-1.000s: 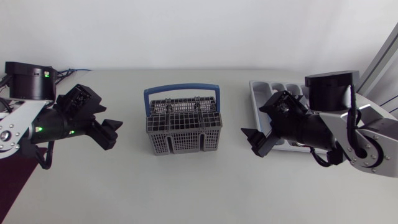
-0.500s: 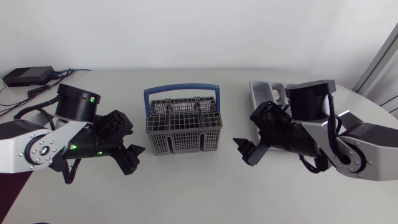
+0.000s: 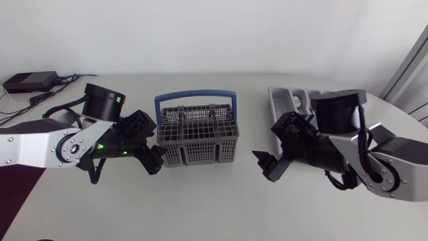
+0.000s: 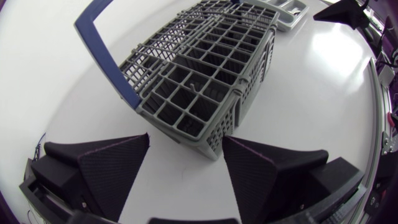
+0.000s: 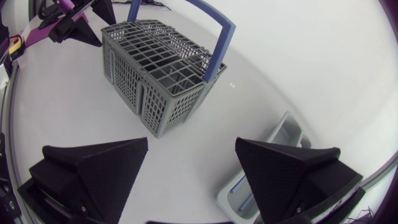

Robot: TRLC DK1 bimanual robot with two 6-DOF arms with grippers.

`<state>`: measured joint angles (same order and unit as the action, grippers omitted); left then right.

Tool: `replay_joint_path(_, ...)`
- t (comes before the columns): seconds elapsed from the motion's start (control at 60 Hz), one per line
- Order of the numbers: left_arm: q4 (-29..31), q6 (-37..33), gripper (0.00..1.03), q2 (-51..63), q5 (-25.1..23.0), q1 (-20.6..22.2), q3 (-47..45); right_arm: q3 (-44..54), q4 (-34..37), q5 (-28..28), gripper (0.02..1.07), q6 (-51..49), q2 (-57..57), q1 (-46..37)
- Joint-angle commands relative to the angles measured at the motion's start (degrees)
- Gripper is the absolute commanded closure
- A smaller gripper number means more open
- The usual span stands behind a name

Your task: Unload the cutlery basket into the drawer organizer.

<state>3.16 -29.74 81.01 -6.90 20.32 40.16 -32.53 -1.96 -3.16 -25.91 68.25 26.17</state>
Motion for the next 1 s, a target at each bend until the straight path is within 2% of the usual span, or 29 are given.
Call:
replay_joint_path(0.0,-1.31,1.26,0.04,2.04,0.66,-0.63,1.59,1.68,-0.07,-0.01,0.06,0.86,-1.1,0.46)
replay_joint_path(0.267,-3.07,1.0,0.04,4.42,0.66,-2.65,2.82,1.77,0.29,-0.09,0.06,0.77,-1.72,0.81)
replay_joint_path(0.683,-2.98,0.91,0.04,4.5,0.83,-3.53,2.99,2.3,2.13,-0.01,0.06,0.6,-4.18,0.9)
replay_joint_path(0.817,-1.75,0.82,0.04,-1.47,0.83,-3.88,0.18,3.09,2.92,0.17,0.06,0.42,-6.81,0.9)
replay_joint_path(0.983,0.71,-0.32,0.04,-13.95,1.8,-5.2,-4.3,3.53,3.8,3.07,0.06,-0.37,-11.12,0.72)
